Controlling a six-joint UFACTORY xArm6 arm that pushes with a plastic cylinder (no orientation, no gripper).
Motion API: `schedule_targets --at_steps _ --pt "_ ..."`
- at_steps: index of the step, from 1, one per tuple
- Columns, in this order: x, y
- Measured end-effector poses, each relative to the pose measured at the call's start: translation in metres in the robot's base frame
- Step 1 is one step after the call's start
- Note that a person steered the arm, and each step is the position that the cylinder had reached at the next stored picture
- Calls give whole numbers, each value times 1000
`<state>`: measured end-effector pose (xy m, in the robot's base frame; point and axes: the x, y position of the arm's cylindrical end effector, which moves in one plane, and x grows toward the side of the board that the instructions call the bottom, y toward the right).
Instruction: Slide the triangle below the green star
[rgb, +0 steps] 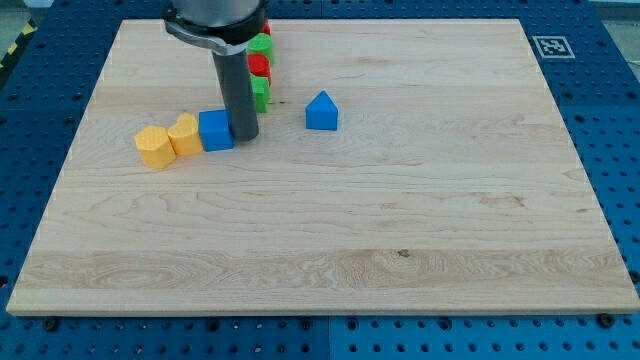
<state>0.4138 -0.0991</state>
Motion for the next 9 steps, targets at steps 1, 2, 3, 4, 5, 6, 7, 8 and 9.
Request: schedule_targets --at_steps 1,2,3,4,5,6,7,8,9 --pt "-1 7" --pt "-1 56" --pt "-1 127" --pt "-15 180" --pt "-36 188" --pt "-36 168" --pt "-36 124" --pt "-36 87" --pt "-36 54"
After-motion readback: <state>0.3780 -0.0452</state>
